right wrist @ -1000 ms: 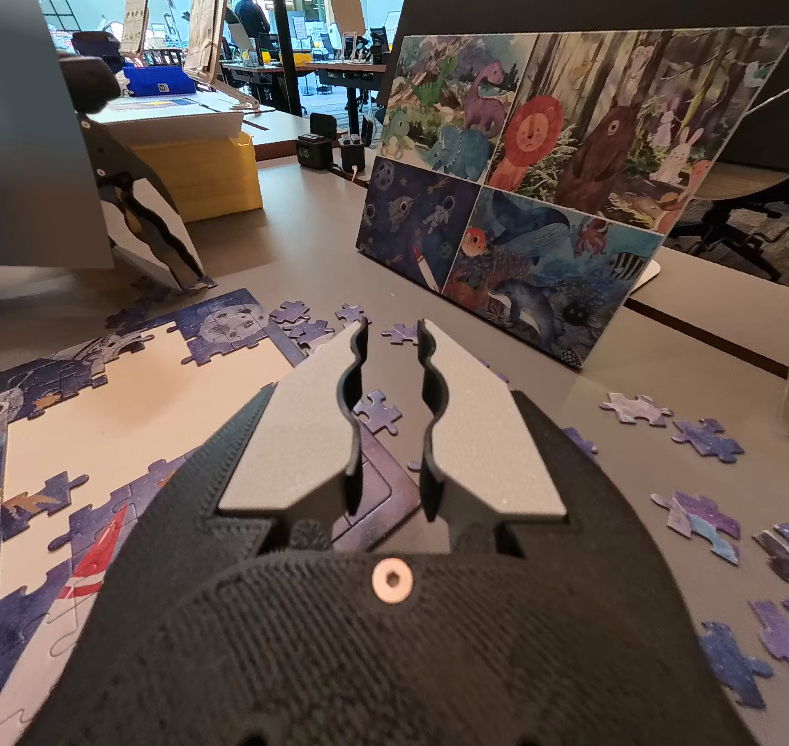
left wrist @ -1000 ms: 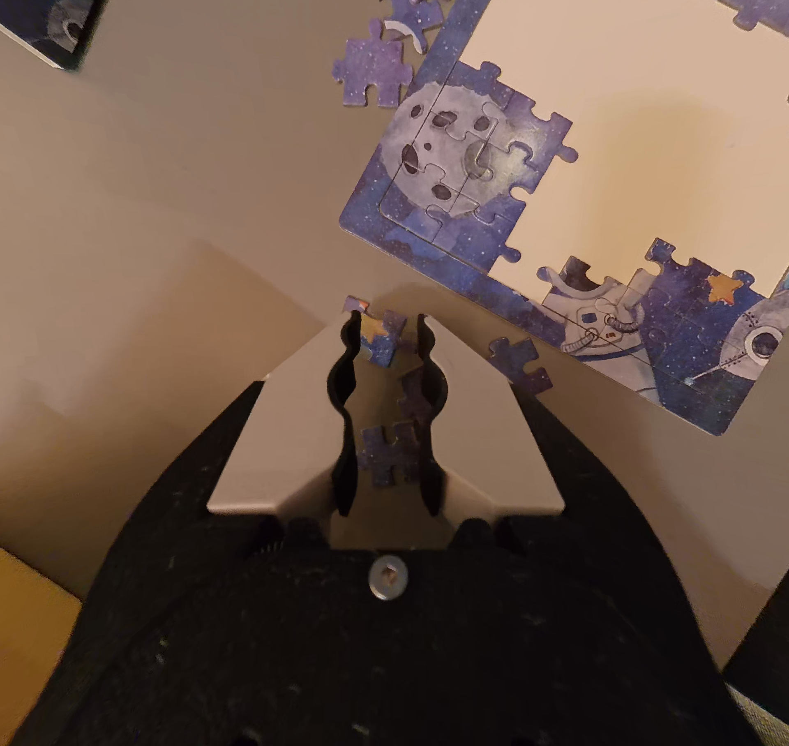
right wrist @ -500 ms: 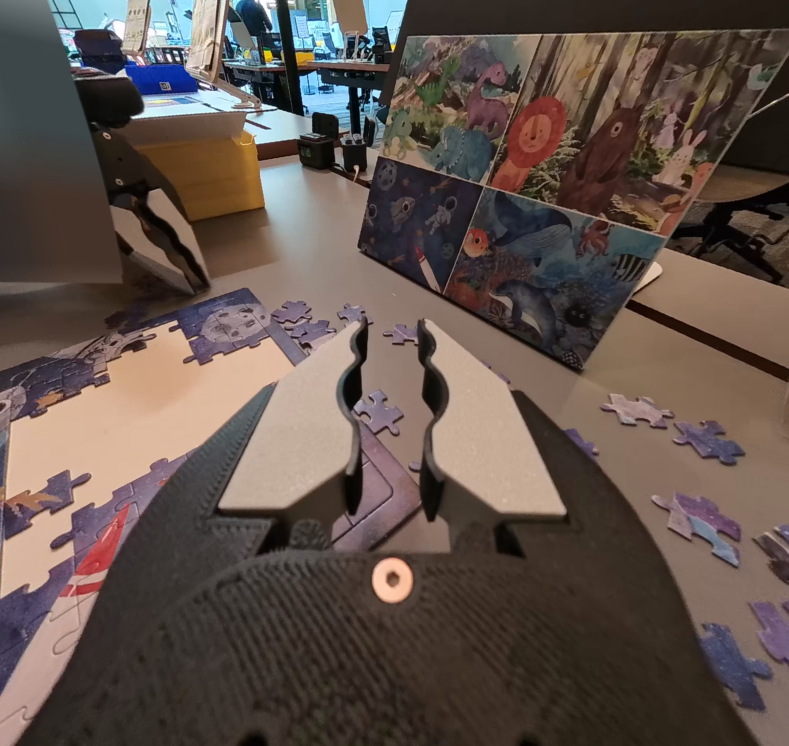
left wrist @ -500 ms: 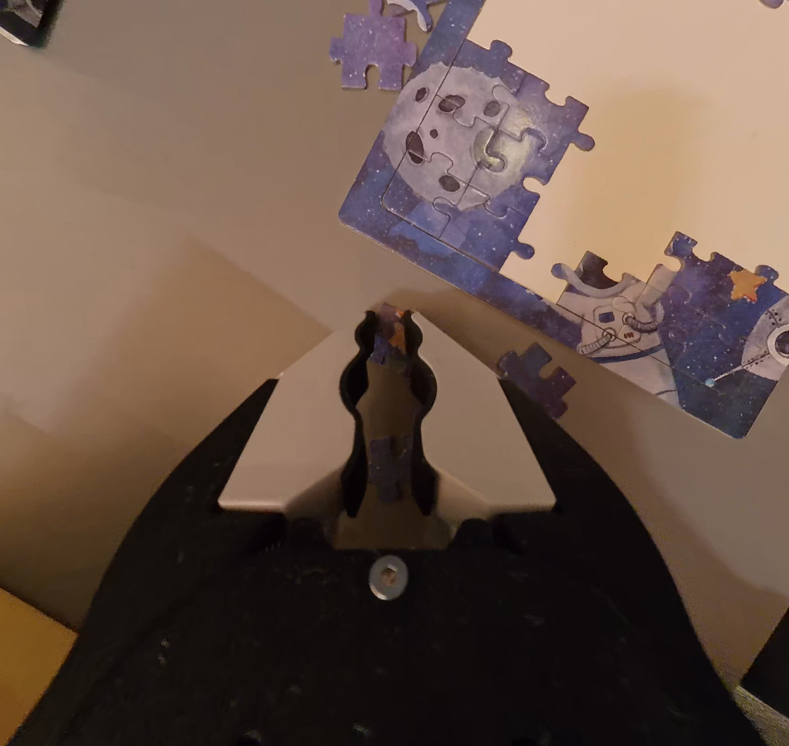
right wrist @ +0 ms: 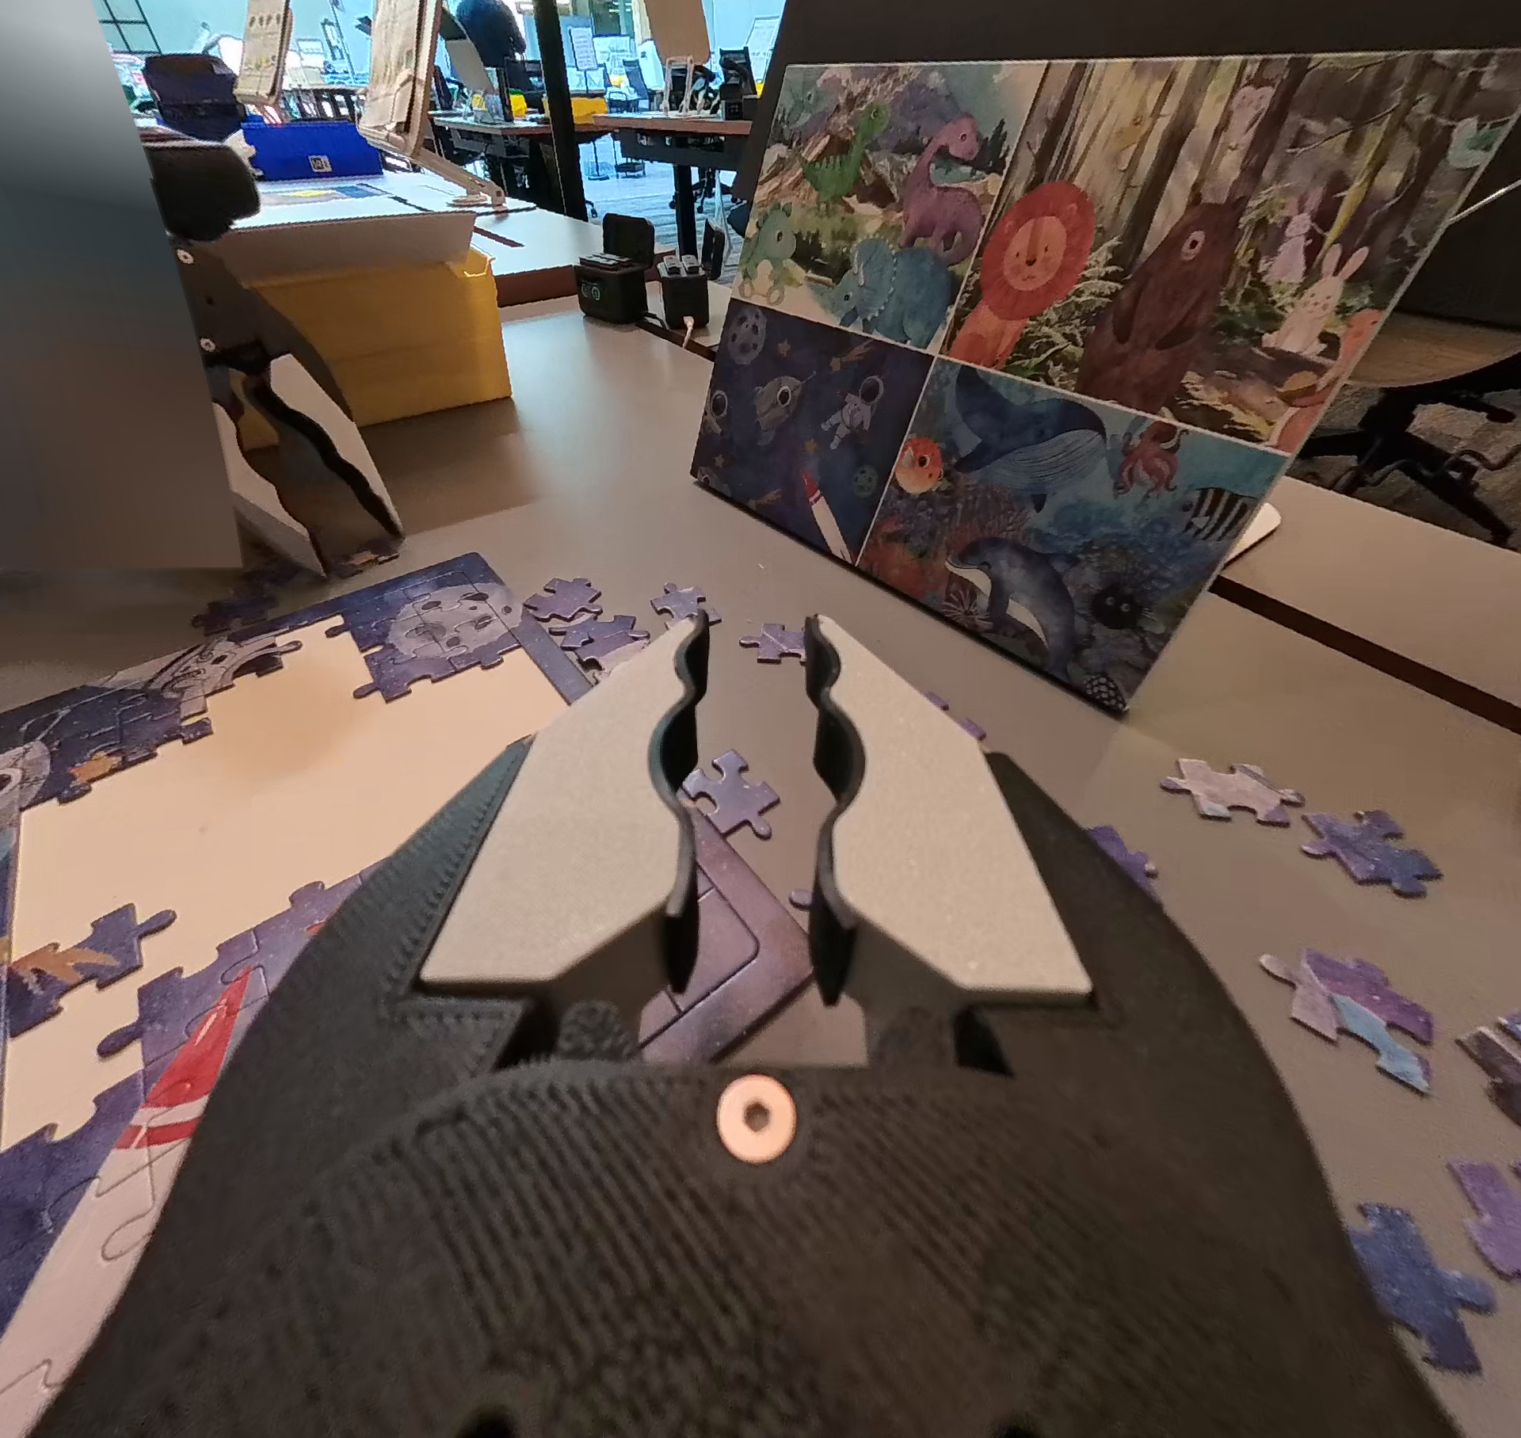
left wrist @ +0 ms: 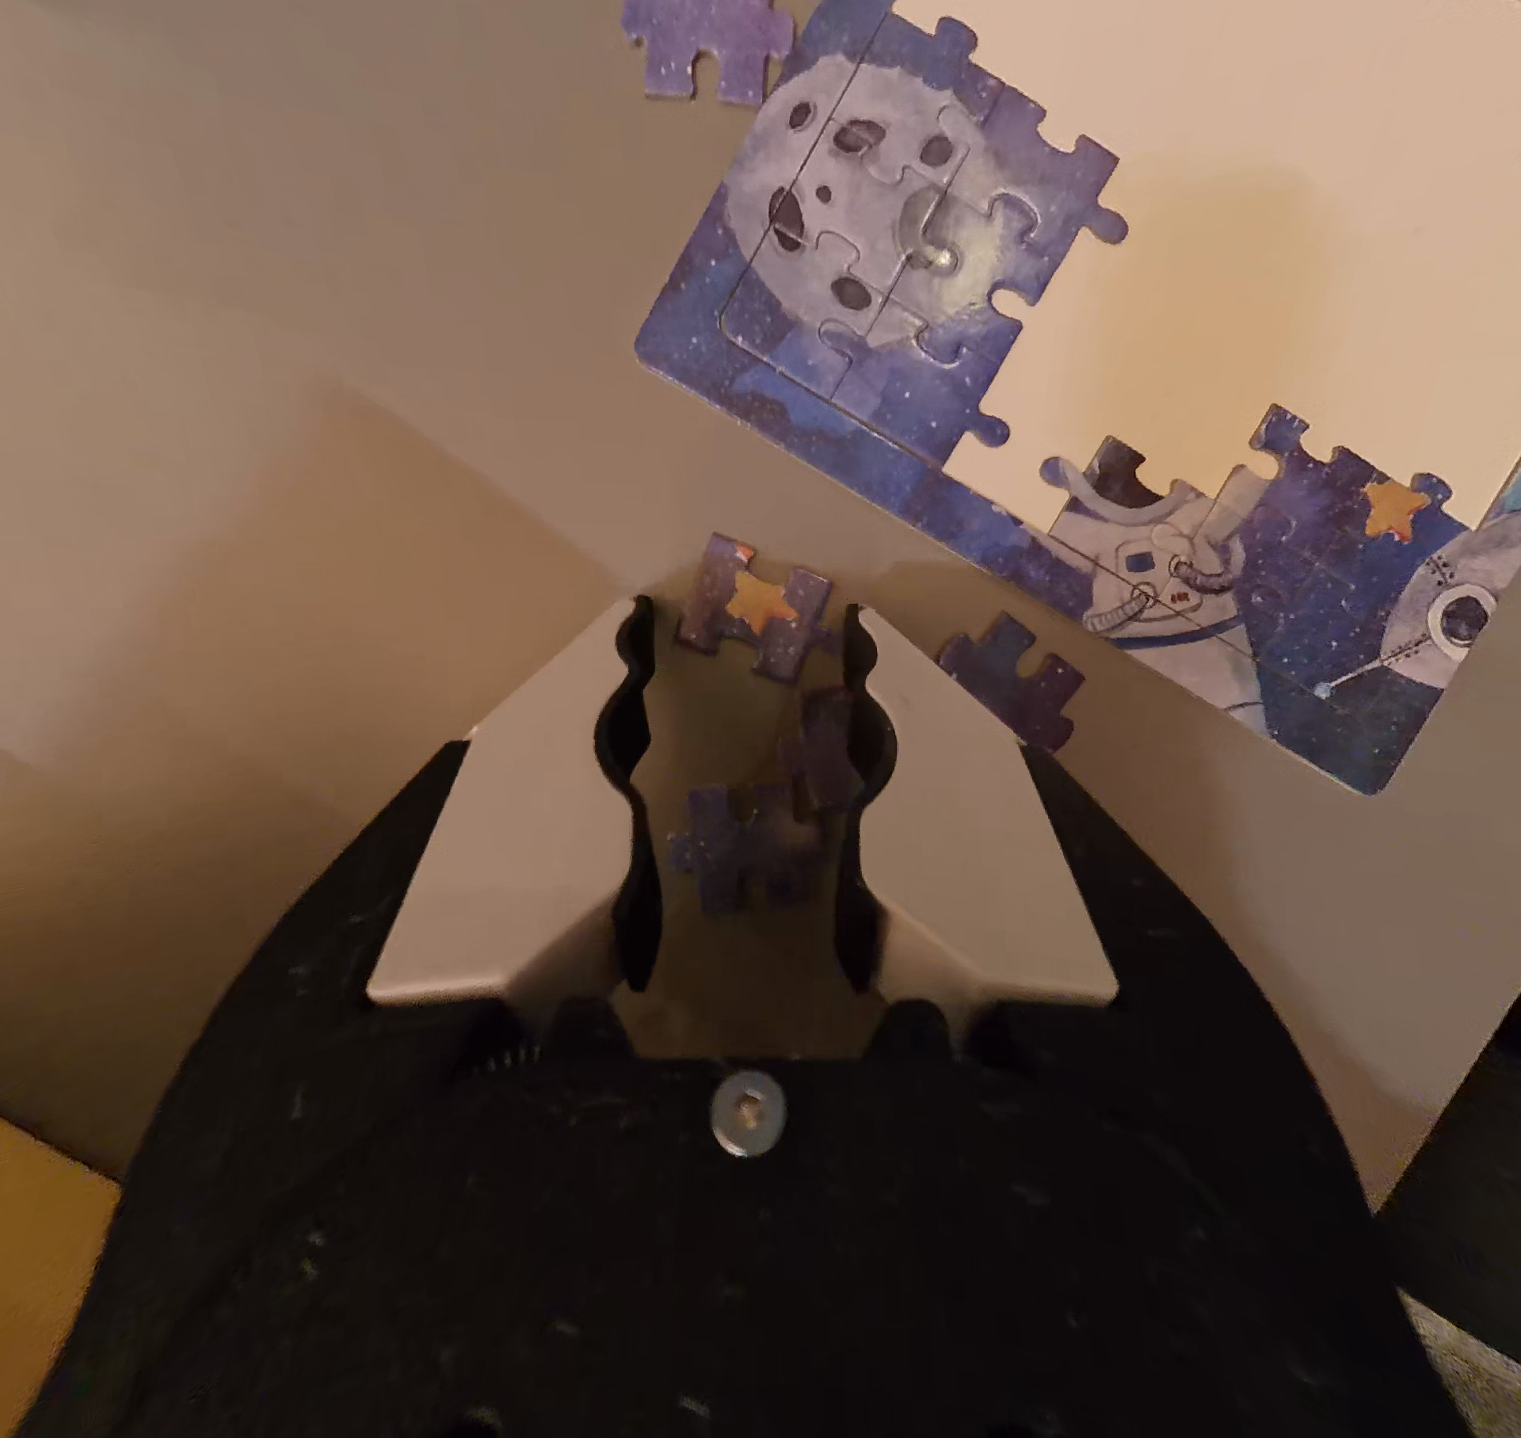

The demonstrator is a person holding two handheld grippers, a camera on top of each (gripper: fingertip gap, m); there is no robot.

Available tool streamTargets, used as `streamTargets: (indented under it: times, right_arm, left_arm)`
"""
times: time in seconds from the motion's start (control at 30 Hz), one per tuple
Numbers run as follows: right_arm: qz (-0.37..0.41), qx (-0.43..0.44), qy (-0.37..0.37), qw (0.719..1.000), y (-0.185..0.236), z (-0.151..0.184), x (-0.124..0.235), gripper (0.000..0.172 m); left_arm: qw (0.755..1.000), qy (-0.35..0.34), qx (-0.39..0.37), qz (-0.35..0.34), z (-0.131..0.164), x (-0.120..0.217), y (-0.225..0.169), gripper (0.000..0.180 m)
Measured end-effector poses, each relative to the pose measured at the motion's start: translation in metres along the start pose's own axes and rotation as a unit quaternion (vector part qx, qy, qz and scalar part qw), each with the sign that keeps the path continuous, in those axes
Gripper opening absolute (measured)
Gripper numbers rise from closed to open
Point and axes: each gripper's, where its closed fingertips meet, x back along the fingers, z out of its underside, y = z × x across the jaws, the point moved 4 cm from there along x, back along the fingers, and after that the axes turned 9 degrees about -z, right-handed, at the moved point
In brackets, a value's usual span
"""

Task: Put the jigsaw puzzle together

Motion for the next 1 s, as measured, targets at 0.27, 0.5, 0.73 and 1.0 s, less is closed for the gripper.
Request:
streamTargets:
  times: [0.27,0.5,0.73,1.0]
  right_arm:
    - [0.0,-0.002,-0.001,1.0,0.0,0.0,0.0,0.021]
    - [-0.001,0.001,0.003,1.0,0.001,0.001,-0.001,0.022]
    - [-0.001,-0.004,0.0,1.0,-0.001,0.001,0.0,0.021]
    - [0.0,0.002,0.002,1.0,0.001,0.001,-0.001,0.021]
  left_arm:
    - [0.999,0.014,0.011,0.035,0.011,0.012,-0.018,0.04]
    - [1.0,-0.001,0.01,-0.003,0.009,0.011,-0.01,0.043]
    - [1.0,0.007,-0.009,-0.016,0.008,0.006,-0.014,0.031]
    - [0.999,-0.003,-0.022,-0.029,0.005,0.007,-0.015,0.03]
